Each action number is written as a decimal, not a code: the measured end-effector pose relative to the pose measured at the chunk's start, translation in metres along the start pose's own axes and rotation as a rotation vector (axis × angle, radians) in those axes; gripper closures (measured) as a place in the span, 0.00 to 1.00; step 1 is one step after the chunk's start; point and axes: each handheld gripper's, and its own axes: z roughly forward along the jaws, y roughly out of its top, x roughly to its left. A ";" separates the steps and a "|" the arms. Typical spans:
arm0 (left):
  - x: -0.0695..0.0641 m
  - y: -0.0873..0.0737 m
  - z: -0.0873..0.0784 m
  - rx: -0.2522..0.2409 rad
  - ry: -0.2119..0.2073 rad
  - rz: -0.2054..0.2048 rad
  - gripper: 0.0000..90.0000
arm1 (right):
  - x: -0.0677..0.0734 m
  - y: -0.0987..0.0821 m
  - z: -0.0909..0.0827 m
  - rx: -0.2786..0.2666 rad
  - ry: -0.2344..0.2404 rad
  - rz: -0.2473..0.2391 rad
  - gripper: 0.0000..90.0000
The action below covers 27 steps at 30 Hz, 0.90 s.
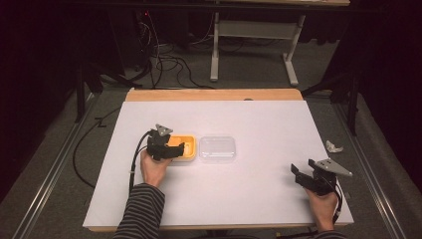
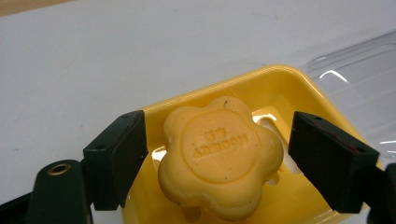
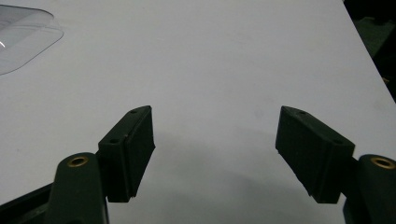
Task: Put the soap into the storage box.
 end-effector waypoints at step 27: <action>0.001 0.001 -0.036 -0.079 -0.044 0.007 0.22 | 0.000 0.000 0.000 0.005 0.004 0.000 0.32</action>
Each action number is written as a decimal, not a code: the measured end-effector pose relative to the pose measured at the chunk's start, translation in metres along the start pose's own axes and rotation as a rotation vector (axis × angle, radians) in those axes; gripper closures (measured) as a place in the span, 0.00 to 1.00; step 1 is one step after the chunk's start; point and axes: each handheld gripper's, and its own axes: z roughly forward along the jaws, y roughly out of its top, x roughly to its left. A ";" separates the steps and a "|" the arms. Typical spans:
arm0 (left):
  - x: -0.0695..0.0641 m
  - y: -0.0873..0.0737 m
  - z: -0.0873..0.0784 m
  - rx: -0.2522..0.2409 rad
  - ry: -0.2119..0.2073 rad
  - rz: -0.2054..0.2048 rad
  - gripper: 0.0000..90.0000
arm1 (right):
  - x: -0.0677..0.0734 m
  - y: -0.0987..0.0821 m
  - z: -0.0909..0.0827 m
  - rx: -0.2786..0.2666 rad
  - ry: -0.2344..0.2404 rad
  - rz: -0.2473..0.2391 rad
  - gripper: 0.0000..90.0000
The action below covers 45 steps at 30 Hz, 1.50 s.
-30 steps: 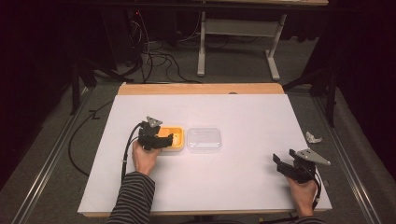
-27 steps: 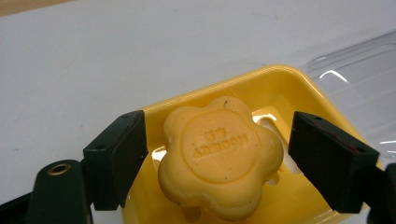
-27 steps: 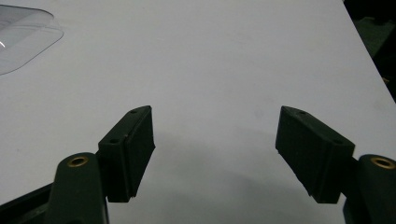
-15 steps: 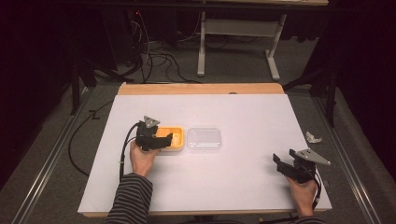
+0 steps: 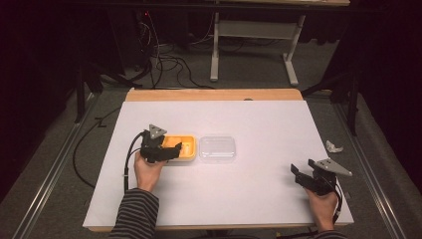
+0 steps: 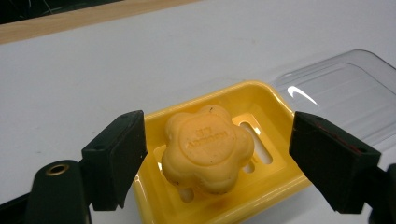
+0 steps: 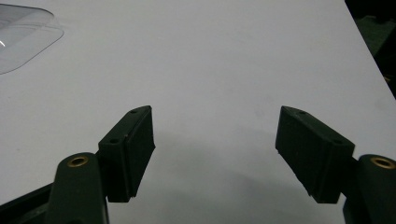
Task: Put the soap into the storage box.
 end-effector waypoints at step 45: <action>-0.010 -0.023 -0.052 -0.080 -0.044 -0.015 0.25 | 0.001 0.000 0.000 0.007 -0.001 -0.001 0.32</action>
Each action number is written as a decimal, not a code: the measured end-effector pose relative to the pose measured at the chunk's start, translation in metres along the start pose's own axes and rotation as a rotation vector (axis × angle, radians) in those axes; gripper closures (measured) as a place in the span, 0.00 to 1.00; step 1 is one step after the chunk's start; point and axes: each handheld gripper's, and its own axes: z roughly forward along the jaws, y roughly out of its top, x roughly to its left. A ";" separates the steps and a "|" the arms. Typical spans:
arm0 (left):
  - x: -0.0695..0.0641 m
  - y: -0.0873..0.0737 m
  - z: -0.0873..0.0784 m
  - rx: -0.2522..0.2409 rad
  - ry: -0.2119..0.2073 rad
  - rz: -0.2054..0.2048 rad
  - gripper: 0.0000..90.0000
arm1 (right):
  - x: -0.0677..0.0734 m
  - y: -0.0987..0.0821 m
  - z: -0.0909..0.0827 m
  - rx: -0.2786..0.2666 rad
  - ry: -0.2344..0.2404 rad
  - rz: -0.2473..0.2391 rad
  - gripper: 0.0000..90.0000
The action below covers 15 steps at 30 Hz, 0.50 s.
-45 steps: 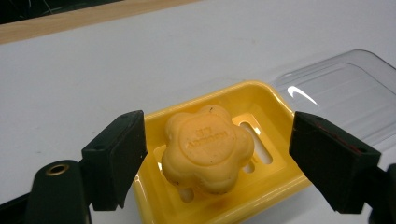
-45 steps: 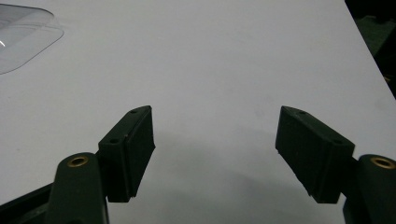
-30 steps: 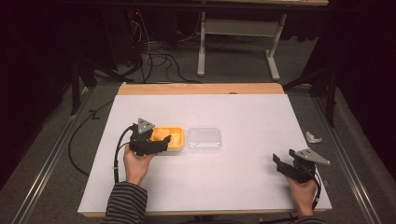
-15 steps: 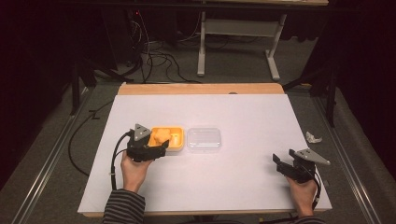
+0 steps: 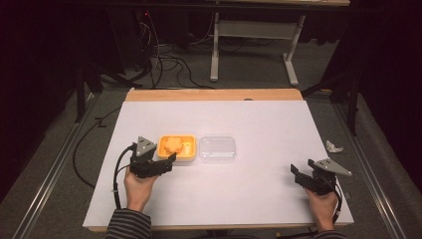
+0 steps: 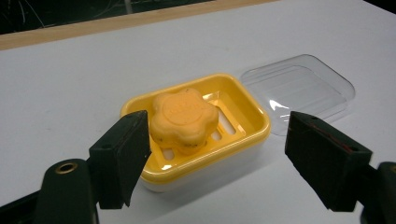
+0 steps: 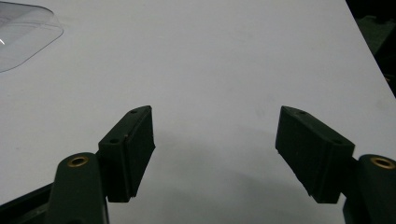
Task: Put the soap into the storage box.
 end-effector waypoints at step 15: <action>-0.003 -0.012 -0.011 -0.015 -0.016 -0.011 0.25 | 0.000 0.000 0.000 0.001 0.000 0.000 0.32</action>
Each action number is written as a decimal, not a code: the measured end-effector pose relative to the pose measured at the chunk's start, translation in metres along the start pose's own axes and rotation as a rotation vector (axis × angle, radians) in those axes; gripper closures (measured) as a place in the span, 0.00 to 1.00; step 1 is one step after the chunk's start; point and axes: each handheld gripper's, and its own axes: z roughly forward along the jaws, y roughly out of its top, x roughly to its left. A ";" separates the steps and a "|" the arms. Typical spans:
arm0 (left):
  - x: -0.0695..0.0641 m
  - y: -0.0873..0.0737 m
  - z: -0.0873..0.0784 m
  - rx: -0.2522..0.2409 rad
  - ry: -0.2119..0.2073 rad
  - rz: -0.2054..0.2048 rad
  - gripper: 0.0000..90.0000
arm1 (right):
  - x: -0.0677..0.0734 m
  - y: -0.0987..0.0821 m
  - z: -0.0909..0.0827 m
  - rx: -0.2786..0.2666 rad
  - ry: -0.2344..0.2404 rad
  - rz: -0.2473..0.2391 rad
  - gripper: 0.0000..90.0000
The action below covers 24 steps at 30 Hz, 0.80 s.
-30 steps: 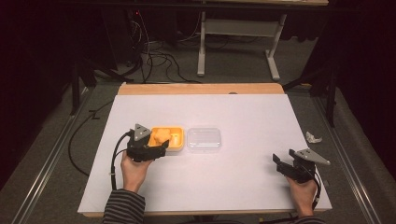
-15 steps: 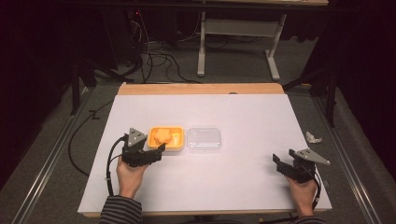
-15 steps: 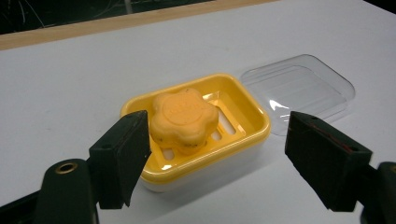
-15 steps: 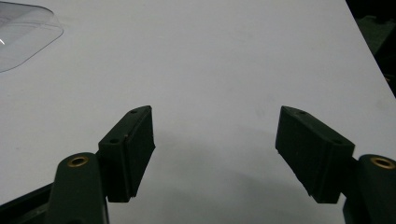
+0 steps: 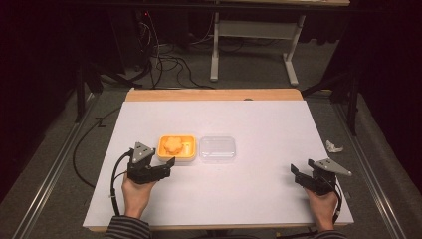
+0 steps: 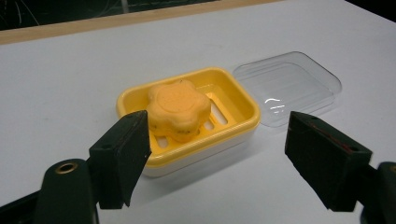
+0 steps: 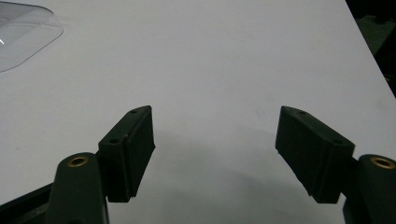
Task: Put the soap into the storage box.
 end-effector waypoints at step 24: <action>-0.004 -0.017 -0.003 0.001 -0.018 -0.025 0.25 | 0.000 0.000 0.000 0.002 -0.002 -0.003 0.32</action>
